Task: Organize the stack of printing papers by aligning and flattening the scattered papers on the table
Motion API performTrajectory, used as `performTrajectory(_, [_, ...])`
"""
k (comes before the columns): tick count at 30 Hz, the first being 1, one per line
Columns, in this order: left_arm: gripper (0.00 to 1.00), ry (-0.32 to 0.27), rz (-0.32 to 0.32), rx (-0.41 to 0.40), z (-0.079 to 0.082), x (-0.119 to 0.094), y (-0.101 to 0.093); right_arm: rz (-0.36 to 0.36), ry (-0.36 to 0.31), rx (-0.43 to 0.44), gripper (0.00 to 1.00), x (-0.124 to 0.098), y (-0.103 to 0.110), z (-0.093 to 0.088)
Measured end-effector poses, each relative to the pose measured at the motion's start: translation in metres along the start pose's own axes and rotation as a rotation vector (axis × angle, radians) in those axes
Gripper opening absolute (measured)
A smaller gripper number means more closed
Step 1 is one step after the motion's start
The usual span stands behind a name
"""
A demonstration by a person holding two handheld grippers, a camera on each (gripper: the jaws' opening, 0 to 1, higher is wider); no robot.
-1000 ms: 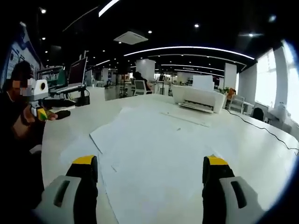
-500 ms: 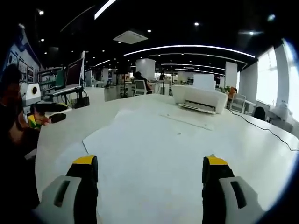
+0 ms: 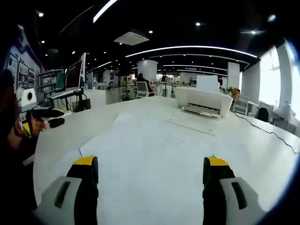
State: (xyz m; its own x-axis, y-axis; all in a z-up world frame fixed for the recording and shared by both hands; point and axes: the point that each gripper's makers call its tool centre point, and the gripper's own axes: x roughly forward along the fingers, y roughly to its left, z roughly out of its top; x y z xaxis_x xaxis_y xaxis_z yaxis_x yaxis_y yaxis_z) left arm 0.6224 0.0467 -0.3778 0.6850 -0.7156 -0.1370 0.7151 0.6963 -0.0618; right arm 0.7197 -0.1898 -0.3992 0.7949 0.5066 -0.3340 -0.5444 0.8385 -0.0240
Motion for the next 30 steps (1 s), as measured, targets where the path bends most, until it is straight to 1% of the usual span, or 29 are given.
performTrajectory(10, [0.96,0.0,-0.001,-0.003,0.0,-0.001,0.002,0.008,0.005,-0.005,0.88,0.008,0.002,0.002])
performTrajectory(14, [0.96,-0.002,-0.001,-0.006,0.0,0.0,0.003,0.007,0.001,0.004,0.87,0.014,0.001,0.005])
performTrajectory(16, [0.96,-0.002,0.002,-0.011,0.0,0.0,0.004,0.006,0.001,0.015,0.87,0.017,-0.002,0.003])
performTrajectory(22, [0.96,-0.003,-0.003,-0.01,0.0,0.0,0.002,0.013,0.01,0.032,0.87,0.024,0.0,-0.001])
performTrajectory(30, [0.96,-0.008,0.0,-0.013,0.002,0.0,0.003,0.015,0.01,0.044,0.87,0.034,-0.004,0.004])
